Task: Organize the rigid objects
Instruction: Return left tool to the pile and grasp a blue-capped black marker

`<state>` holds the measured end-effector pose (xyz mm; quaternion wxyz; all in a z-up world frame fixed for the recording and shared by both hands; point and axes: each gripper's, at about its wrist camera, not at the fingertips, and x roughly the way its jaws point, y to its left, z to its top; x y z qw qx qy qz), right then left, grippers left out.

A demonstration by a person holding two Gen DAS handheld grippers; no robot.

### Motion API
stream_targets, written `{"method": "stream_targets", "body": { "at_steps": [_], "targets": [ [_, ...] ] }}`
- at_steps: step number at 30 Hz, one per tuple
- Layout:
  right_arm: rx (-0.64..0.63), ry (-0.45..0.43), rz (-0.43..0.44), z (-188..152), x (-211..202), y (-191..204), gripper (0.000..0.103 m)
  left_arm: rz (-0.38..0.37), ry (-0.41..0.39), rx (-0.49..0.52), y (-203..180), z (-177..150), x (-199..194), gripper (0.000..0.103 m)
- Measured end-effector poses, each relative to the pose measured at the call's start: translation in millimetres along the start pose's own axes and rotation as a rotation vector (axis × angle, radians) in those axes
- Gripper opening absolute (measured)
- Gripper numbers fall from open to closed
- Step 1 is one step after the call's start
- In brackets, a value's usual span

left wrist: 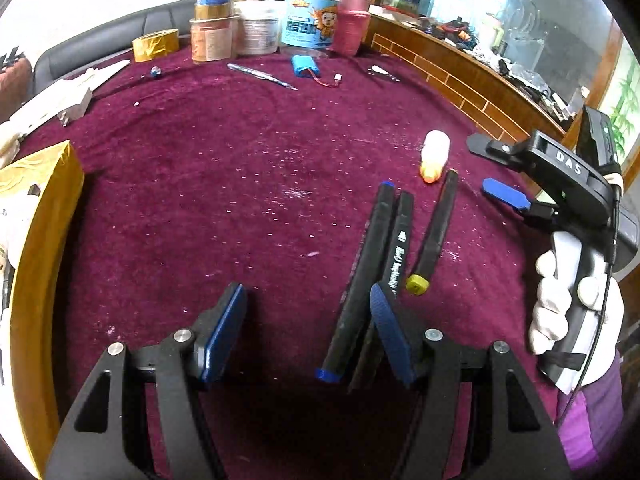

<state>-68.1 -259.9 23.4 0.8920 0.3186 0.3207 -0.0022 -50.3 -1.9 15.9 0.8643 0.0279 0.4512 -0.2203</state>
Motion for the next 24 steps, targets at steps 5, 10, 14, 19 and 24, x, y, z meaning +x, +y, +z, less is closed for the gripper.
{"method": "stream_targets", "body": {
  "at_steps": [5, 10, 14, 19, 24],
  "targets": [
    [0.025, 0.011, -0.001, -1, 2, -4, 0.074, -0.027, 0.008, -0.043, 12, 3, 3, 0.063],
    [0.025, 0.019, -0.003, -1, 4, -5, 0.074, 0.009, 0.008, 0.016, 3, 2, 7, 0.063],
    [0.023, 0.024, -0.008, -1, 5, -5, 0.074, 0.052, 0.012, 0.076, -7, 6, 13, 0.063],
    [0.007, 0.027, -0.018, -1, 7, -3, 0.074, 0.079, 0.018, 0.133, -21, 15, 24, 0.057],
    [-0.005, 0.027, -0.026, -2, 8, -1, 0.074, 0.05, 0.005, 0.217, -40, 18, 29, 0.012]
  ]
}}
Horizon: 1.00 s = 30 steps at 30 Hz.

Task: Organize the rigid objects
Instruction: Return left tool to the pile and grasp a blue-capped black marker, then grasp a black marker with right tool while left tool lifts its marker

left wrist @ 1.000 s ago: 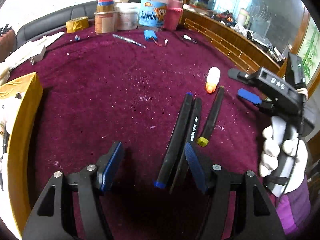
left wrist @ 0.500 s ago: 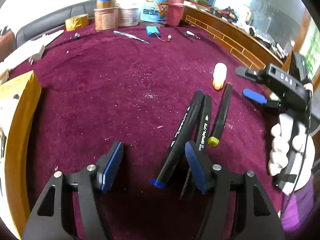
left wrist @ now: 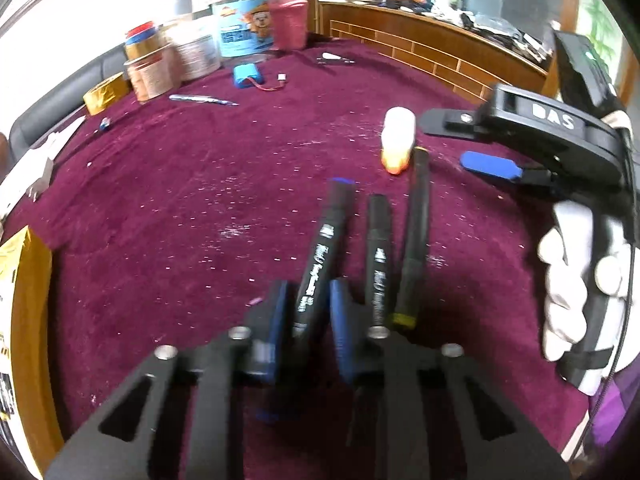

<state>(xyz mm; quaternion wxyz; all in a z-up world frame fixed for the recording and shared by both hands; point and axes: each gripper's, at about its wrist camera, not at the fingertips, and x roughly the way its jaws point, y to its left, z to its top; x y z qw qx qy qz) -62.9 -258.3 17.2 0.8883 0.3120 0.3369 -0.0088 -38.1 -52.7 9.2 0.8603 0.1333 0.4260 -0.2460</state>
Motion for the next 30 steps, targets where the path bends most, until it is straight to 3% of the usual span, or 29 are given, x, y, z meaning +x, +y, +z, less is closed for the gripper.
{"method": "stream_targets", "body": {
  "at_steps": [3, 12, 16, 17, 19, 22, 26, 30],
  "targets": [
    [-0.003, 0.0, -0.004, 0, 0, 0, 0.074, -0.028, 0.002, 0.006, -3, -2, -3, 0.012],
    [-0.02, -0.001, -0.023, -1, 1, 4, 0.075, -0.084, 0.028, -0.171, 36, -30, -25, 0.012],
    [-0.035, 0.0, -0.039, -1, 2, 7, 0.075, -0.061, 0.017, -0.159, 29, -25, -21, 0.023],
    [-0.036, 0.0, -0.041, -2, 2, 7, 0.075, -0.058, 0.01, -0.148, 26, -23, -20, 0.023],
    [-0.037, -0.001, -0.044, -1, 2, 7, 0.075, -0.051, -0.002, -0.125, 23, -23, -18, 0.012],
    [-0.044, 0.001, -0.053, -2, 2, 8, 0.075, -0.114, -0.016, -0.185, 37, -30, -25, 0.012],
    [-0.101, 0.052, -0.103, -6, -1, 21, 0.075, -0.137, -0.066, -0.267, 59, -48, -51, 0.013],
    [-0.18, 0.128, -0.042, -35, -18, 53, 0.075, -0.172, -0.136, -0.344, 83, -65, -84, 0.013]
  ]
}}
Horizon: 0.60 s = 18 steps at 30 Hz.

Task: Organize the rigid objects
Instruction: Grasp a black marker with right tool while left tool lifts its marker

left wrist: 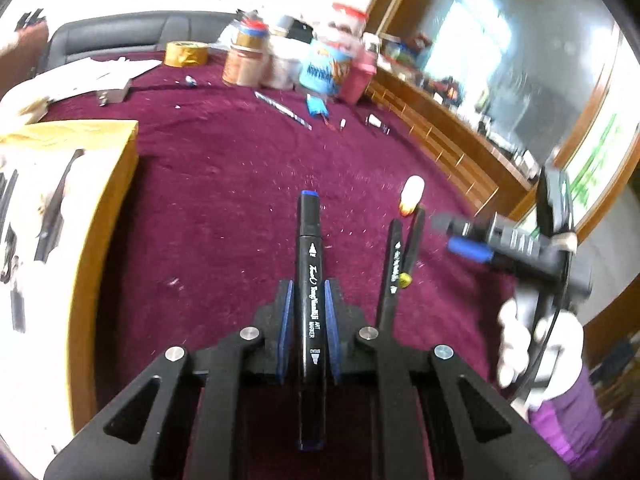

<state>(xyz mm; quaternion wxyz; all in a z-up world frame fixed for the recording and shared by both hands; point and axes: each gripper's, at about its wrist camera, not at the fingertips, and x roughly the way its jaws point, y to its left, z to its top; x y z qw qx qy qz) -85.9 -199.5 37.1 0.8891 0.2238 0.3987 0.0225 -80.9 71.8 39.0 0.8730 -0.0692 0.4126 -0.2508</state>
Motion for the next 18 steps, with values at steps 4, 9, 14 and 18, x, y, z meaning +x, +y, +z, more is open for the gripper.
{"method": "stream_targets", "body": {
  "at_steps": [4, 9, 14, 18],
  "targets": [
    [-0.092, 0.092, 0.036, -29, 3, 43, 0.074, -0.058, -0.05, -0.06, 13, -5, -22, 0.013],
    [-0.123, 0.189, 0.07, -53, 25, 77, 0.069, -0.092, -0.08, -0.091, 26, -9, -37, 0.013],
    [-0.153, 0.168, -0.042, -39, 43, 90, 0.069, -0.1, -0.108, -0.132, 44, -15, -50, 0.013],
    [-0.192, 0.146, -0.147, -30, 59, 102, 0.068, -0.104, -0.128, -0.178, 61, -19, -57, 0.013]
  ]
}}
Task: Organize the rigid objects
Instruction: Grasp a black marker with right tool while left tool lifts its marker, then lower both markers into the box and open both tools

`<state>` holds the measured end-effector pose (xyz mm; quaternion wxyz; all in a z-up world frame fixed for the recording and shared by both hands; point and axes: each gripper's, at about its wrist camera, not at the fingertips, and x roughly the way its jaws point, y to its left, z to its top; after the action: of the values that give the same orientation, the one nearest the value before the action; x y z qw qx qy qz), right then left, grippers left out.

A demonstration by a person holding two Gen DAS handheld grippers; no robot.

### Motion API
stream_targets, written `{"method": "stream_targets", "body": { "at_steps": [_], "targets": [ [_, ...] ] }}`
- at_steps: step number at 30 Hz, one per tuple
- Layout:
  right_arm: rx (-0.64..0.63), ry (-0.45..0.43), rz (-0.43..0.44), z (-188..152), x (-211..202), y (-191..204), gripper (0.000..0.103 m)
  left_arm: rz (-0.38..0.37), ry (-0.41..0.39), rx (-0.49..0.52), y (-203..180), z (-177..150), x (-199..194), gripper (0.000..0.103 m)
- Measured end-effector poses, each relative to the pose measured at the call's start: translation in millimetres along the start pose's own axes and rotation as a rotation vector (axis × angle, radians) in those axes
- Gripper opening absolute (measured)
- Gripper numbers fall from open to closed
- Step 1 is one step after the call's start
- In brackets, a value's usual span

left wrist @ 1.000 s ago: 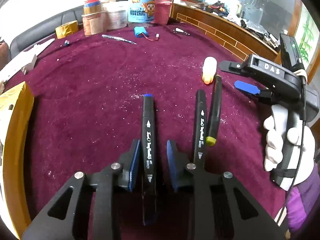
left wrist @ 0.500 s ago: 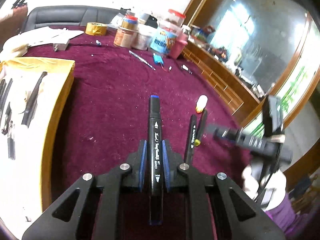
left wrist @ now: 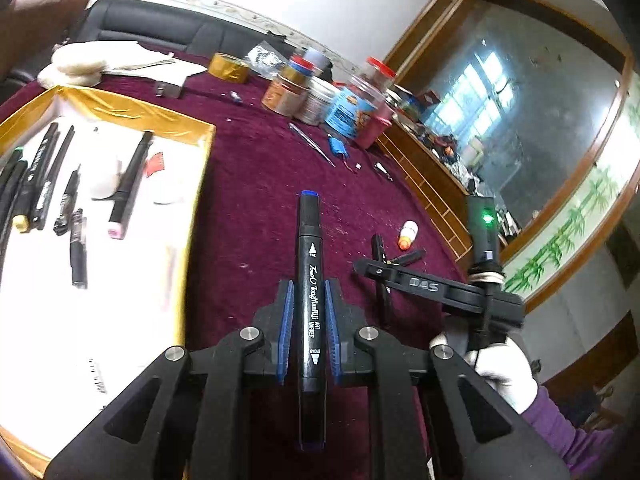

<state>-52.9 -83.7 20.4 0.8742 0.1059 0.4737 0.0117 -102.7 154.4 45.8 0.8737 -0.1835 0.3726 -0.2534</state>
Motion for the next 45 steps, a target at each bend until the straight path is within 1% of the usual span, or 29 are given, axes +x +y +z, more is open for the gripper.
{"method": "stream_targets", "body": {
  "at_steps": [1, 2, 3, 4, 5, 6, 9, 12, 16, 18, 20, 22, 25, 27, 29, 31, 35, 36, 38, 40, 43, 45],
  "targets": [
    [-0.02, -0.009, -0.039, 0, 2, 5, 0.067, 0.0, -0.005, -0.01, 3, -1, -3, 0.013],
    [-0.037, -0.019, -0.076, 0, 4, 9, 0.06, 0.0, -0.011, -0.019, 7, -1, -5, 0.013],
    [-0.057, -0.034, -0.119, 1, 5, 15, 0.048, 0.002, -0.02, -0.028, 11, 0, -8, 0.013],
    [-0.08, -0.048, -0.157, 0, 6, 19, 0.041, 0.005, -0.027, -0.033, 14, 0, -11, 0.013],
    [-0.098, -0.063, -0.171, -2, 5, 21, 0.027, 0.008, -0.036, -0.039, 16, 0, -16, 0.013],
    [-0.097, -0.066, -0.152, -2, 3, 19, 0.013, 0.011, -0.048, -0.047, 20, 1, -21, 0.013],
    [-0.049, -0.042, -0.081, 0, -2, 10, 0.013, 0.035, -0.085, -0.081, 36, 1, -40, 0.013],
    [-0.013, -0.029, 0.058, -2, -15, 11, 0.013, 0.057, -0.116, -0.124, 55, 1, -59, 0.013],
    [-0.042, -0.03, 0.211, 0, -35, 39, 0.013, 0.111, -0.152, -0.177, 80, -1, -80, 0.013],
    [-0.076, -0.024, 0.284, 1, -44, 61, 0.013, 0.142, -0.165, -0.214, 93, -3, -87, 0.013],
    [-0.114, -0.011, 0.337, 0, -47, 83, 0.013, 0.172, -0.17, -0.245, 108, -5, -94, 0.013],
    [-0.144, 0.023, 0.391, -1, -45, 107, 0.013, 0.208, -0.169, -0.282, 122, -7, -98, 0.013],
    [-0.166, 0.103, 0.476, -5, -33, 141, 0.013, 0.232, -0.144, -0.328, 137, -10, -96, 0.013],
    [-0.172, 0.178, 0.535, -12, -19, 167, 0.013, 0.235, -0.12, -0.342, 142, -12, -91, 0.013],
    [-0.176, 0.236, 0.57, -19, -8, 187, 0.013, 0.251, -0.107, -0.336, 140, -12, -87, 0.013],
    [-0.183, 0.29, 0.59, -26, 5, 209, 0.013, 0.269, -0.096, -0.33, 139, -11, -83, 0.013],
    [-0.188, 0.345, 0.598, -36, 23, 237, 0.013, 0.328, -0.071, -0.315, 139, -8, -77, 0.013],
    [-0.183, 0.357, 0.598, -38, 27, 242, 0.013, 0.335, -0.07, -0.315, 140, -8, -77, 0.015],
    [-0.19, 0.342, 0.588, -37, 27, 250, 0.013, 0.332, -0.082, -0.319, 141, -8, -81, 0.022],
    [-0.19, 0.35, 0.588, -38, 30, 254, 0.013, 0.327, -0.104, -0.318, 142, -8, -87, 0.036],
    [-0.204, 0.349, 0.554, -40, 34, 258, 0.013, 0.337, -0.137, -0.315, 143, -8, -98, 0.045],
    [-0.219, 0.341, 0.529, -40, 36, 262, 0.014, 0.34, -0.162, -0.325, 145, -7, -106, 0.047]
  ]
}}
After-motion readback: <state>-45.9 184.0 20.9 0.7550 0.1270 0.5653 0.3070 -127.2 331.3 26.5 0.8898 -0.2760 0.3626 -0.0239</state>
